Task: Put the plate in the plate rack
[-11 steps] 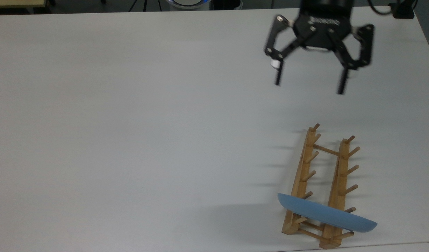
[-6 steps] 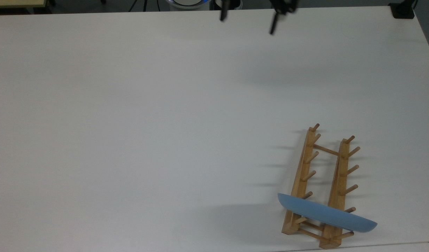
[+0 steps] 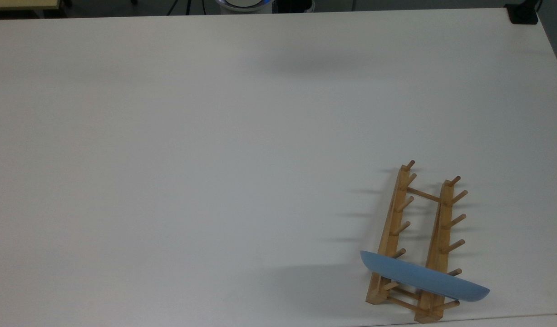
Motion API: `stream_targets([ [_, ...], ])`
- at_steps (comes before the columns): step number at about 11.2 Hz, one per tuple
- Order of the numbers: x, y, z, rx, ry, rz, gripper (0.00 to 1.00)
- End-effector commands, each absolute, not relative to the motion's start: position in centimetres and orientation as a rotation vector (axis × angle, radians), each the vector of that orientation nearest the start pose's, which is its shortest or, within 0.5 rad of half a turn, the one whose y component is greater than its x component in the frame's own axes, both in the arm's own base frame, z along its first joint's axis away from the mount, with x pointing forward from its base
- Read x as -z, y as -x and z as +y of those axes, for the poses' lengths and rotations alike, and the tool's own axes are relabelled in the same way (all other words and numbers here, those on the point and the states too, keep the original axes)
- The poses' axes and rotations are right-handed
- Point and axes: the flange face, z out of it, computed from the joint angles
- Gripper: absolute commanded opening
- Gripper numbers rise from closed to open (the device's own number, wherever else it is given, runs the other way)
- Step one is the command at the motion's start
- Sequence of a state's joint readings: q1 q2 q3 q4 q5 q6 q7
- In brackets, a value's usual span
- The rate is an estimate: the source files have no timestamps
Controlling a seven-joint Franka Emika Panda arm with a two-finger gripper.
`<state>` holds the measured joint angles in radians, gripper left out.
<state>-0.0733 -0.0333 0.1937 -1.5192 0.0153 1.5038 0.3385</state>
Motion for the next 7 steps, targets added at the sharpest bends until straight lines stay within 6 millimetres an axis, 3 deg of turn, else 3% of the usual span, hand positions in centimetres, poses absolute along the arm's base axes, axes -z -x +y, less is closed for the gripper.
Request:
stream_targets([
  [1, -62.3, -54.1, 5.0, 0.095, 3.094, 0.117, 1.0],
  [4, -62.1, -54.6, 3.2, 0.138, 3.088, 0.144, 1.0],
  [7, -62.6, -54.7, 3.3, 0.156, 3.085, 0.139, 1.0],
])
